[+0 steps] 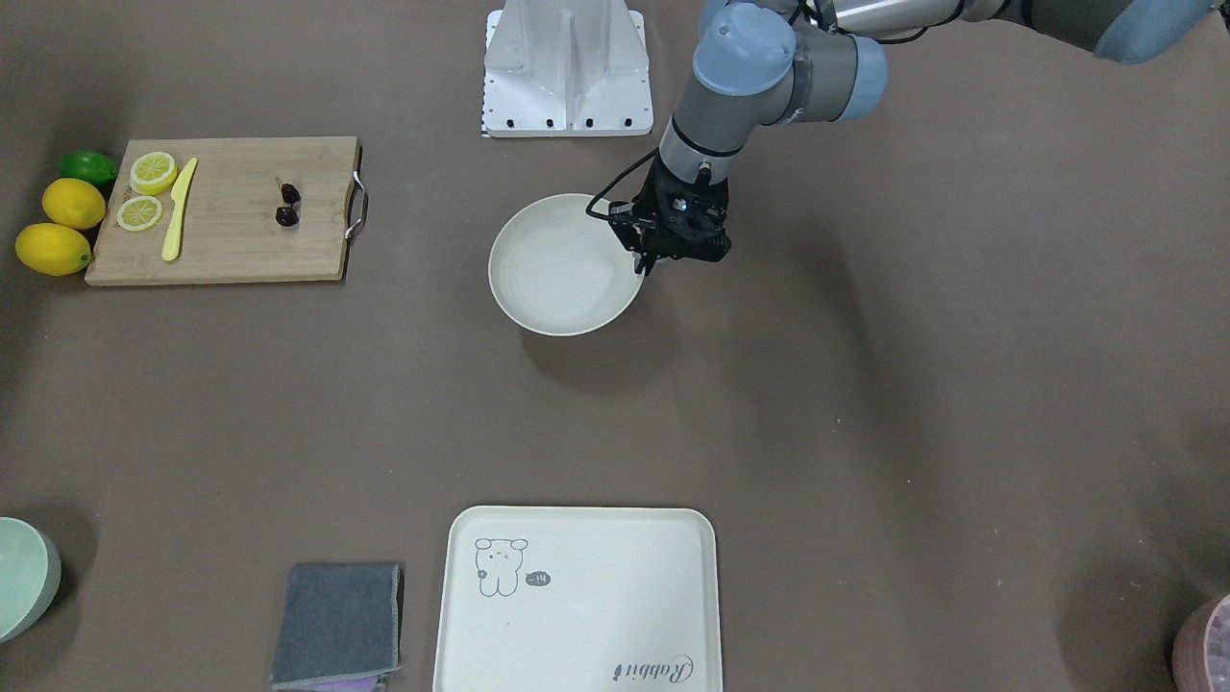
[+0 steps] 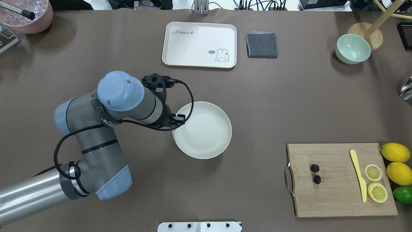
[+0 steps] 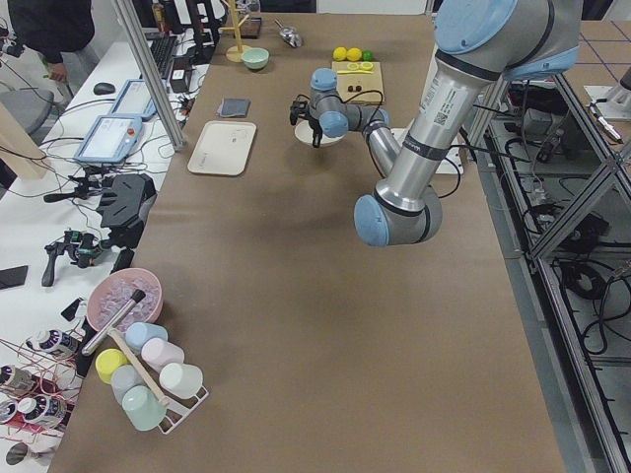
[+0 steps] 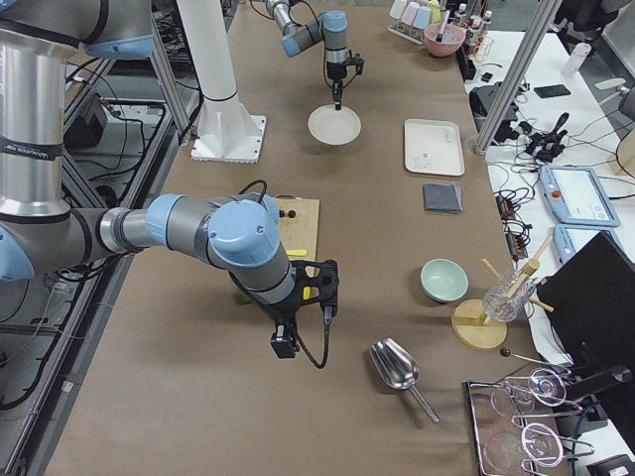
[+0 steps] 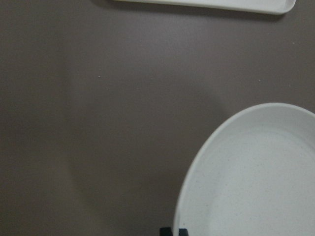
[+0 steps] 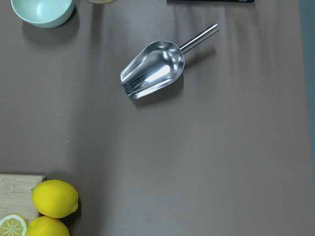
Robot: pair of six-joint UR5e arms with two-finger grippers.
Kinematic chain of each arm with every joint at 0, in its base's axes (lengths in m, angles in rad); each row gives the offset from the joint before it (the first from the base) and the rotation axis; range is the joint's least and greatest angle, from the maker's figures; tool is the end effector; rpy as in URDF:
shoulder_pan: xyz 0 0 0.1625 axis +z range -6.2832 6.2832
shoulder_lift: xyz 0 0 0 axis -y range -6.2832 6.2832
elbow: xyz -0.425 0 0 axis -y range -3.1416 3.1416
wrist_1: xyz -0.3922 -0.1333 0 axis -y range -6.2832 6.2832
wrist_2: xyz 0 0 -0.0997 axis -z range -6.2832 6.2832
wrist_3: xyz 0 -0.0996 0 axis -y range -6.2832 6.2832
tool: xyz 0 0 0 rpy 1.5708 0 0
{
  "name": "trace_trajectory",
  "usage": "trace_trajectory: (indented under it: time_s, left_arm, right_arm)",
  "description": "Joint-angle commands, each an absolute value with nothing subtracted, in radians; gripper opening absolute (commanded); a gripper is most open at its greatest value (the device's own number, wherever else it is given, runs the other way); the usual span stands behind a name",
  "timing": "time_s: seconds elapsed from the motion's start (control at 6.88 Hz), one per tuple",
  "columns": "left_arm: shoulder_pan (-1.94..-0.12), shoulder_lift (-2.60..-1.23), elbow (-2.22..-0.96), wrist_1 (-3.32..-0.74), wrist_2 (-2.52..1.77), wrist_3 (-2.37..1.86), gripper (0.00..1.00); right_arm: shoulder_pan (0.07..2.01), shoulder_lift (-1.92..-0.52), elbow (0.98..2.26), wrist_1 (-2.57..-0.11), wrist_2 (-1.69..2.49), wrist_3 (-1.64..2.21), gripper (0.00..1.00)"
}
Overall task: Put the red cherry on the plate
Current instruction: 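Carry the plate with the left gripper to the table center and lower it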
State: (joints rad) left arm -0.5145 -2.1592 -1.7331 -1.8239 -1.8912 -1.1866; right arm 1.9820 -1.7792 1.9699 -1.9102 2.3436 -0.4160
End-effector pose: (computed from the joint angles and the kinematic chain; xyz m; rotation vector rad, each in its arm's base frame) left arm 0.5209 -0.4115 0.2152 0.1681 1.0222 0.0423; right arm 0.2124 -0.3276 0.5893 0.1807 -0.7631 0.0529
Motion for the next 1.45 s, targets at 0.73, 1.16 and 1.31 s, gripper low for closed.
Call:
trace_trajectory:
  time_s: [0.73, 1.16, 1.31]
  left_arm:
    - [-0.511, -2.177, -1.523, -2.108, -1.867, -1.19, 0.99]
    - [-0.671, -2.143, -1.541, -2.105, -2.065, -1.129, 0.99]
    - [-0.76, -2.07, -1.605, -2.097, -2.157, -1.124, 0.99]
  right_arm:
    - [2.016, -1.799, 1.976, -1.908, 2.342, -0.419, 1.0]
    - [1.984, -1.784, 1.991, -1.925, 2.35, -0.39, 0.99]
    - [1.945, -1.699, 2.014, -2.033, 2.355, -0.35, 1.0]
